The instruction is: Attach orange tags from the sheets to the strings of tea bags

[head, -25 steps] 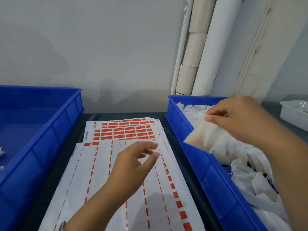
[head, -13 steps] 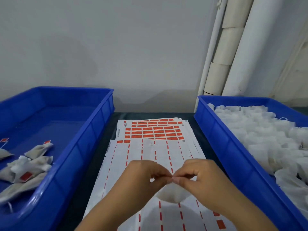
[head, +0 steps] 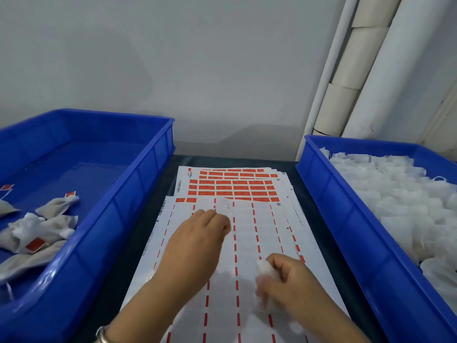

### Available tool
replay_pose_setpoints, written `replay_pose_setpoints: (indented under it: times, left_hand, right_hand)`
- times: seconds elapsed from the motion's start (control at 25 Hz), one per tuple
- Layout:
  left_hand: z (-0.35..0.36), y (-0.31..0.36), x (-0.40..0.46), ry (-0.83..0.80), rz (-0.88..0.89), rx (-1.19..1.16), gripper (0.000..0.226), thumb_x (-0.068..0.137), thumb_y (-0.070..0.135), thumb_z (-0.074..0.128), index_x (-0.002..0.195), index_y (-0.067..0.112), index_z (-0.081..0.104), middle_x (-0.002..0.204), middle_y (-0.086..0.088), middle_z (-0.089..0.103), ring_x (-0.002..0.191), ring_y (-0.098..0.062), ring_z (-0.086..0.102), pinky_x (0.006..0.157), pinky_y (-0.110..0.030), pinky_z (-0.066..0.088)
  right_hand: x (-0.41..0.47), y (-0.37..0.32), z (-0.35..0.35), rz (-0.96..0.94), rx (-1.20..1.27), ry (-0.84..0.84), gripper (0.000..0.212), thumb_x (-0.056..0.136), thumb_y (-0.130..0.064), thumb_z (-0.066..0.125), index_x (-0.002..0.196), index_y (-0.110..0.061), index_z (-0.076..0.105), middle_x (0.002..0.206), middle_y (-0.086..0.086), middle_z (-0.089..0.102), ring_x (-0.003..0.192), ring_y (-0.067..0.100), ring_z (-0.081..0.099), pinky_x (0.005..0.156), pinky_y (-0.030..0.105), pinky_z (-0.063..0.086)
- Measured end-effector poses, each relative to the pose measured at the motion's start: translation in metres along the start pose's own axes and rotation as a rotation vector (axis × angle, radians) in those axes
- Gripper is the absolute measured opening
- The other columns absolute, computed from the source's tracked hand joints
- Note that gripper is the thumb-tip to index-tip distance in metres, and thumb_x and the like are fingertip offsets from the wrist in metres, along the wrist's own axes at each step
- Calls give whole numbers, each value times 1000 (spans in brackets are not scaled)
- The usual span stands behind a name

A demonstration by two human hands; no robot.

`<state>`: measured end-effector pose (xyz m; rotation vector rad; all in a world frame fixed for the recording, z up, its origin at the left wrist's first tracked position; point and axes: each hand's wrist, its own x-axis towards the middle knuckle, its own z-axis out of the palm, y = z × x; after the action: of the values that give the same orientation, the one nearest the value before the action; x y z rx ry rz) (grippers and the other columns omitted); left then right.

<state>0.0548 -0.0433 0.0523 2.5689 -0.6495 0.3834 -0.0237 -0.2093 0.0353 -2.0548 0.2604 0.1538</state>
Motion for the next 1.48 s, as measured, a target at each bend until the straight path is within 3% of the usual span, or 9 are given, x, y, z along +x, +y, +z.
replay_pose_setpoints:
  times: [0.12,0.2,0.28,0.4,0.64,0.92,1.04,1.2,1.48]
  left_hand:
    - [9,-12,-4,-51,-76,13,25,93,36,48,118,37,51,114,18,53,91,-1,42,84,-9,34]
    - [15,-14,-11,-127,-83,16,24,95,36,47,118,37,50,116,17,53,93,-3,45,87,-11,37]
    - [18,-11,-19,-206,-41,10,23,96,35,44,119,36,51,117,15,53,95,-3,44,88,-11,36]
    - [17,-6,-34,-285,99,-5,27,98,37,37,121,34,51,117,15,54,99,-3,43,88,-13,35]
    - [7,12,-46,-258,318,-118,27,96,38,37,115,31,56,108,14,56,95,-1,39,77,-7,23]
    - [-5,19,-21,-175,165,-328,9,94,38,44,99,41,52,116,27,35,103,8,39,84,3,31]
    - [2,24,-17,-195,2,-513,19,94,29,48,81,43,48,101,23,48,90,8,49,75,-1,40]
    - [13,22,-23,-189,-251,-808,18,94,20,51,80,30,58,77,8,62,72,-1,58,60,-14,50]
    - [26,30,-24,-41,-566,-950,14,92,25,54,81,27,64,64,13,63,57,-4,55,51,-10,43]
  right_hand:
    - [1,3,-6,52,80,-108,7,78,-26,74,74,-24,68,65,-7,64,65,8,62,63,18,50]
    - [3,6,-7,84,517,-157,5,72,-19,74,74,-23,75,64,4,62,63,14,60,72,28,52]
    - [8,9,-4,107,1041,-193,25,61,-11,73,86,-14,76,70,11,63,64,17,62,69,35,53]
    - [13,11,4,127,1336,-125,44,60,-1,70,104,-6,68,74,13,66,67,20,65,61,36,57]
    - [7,4,12,-45,388,46,21,85,-16,63,95,-33,72,90,-13,70,86,11,64,68,23,50]
    - [5,-3,12,-137,171,-97,23,79,-11,70,85,-33,66,79,-23,67,80,0,63,60,8,46]
    - [5,-5,14,-207,251,-112,18,81,-15,71,88,-32,67,87,-15,69,84,5,65,65,13,51]
    - [6,-4,23,-247,259,-85,14,76,-19,71,87,-26,67,82,-3,68,78,17,64,67,22,55]
    - [13,-6,33,-342,156,469,28,74,-26,77,75,-44,57,70,-35,60,86,-18,53,58,-1,44]
